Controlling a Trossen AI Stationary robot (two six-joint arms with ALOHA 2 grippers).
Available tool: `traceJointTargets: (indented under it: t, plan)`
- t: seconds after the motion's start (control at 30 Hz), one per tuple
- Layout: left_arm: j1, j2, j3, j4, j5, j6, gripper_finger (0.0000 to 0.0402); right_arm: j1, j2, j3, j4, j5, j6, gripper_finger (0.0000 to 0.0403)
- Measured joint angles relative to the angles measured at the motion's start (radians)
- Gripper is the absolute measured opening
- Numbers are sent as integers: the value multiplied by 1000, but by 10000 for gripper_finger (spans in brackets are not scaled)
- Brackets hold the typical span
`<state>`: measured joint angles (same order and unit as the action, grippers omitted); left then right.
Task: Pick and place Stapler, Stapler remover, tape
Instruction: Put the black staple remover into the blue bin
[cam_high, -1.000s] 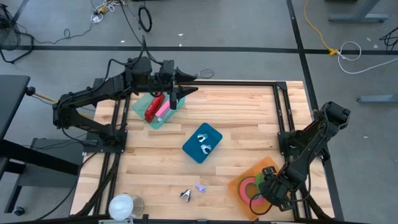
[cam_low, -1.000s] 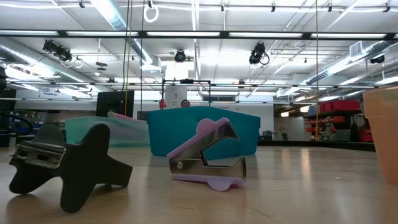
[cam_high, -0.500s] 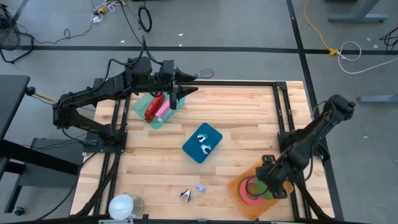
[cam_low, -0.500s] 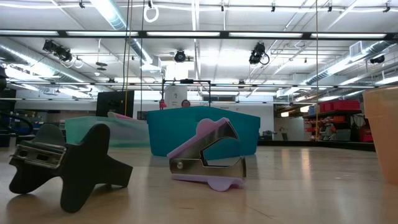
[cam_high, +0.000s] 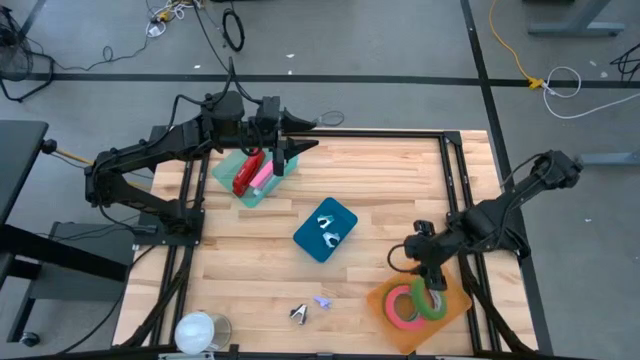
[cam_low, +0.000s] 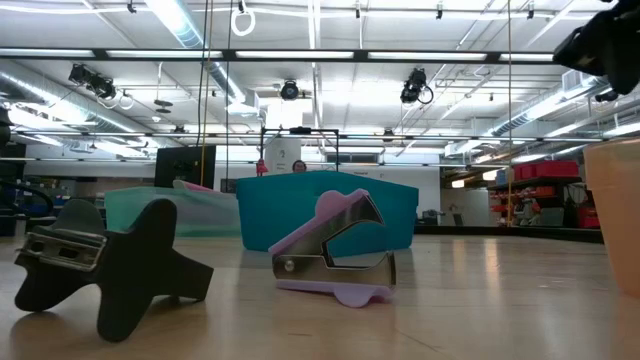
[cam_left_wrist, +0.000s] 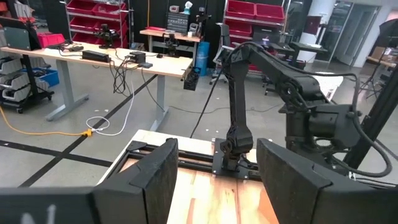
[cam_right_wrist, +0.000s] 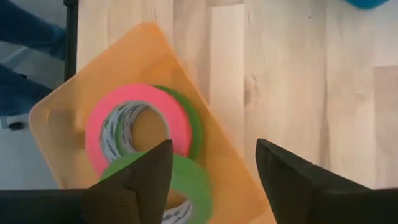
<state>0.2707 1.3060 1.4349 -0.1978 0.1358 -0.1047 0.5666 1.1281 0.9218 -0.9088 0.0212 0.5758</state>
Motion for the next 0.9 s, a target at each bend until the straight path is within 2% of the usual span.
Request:
traceJointTargets:
  t: [0.23,0.43,0.57,0.9]
  plan:
    - [0,0,0,-1,0,-10,220,-69,-16,0,-9,3,-107,203]
    - [0,0,0,-2,0,-11,220,-118,-16,0,-7,73,-212,193]
    - [0,0,0,-2,0,-14,220,-148,-16,0,3,80,-274,192]
    - [0,1,0,-2,0,-14,220,-220,-16,0,80,95,-289,192]
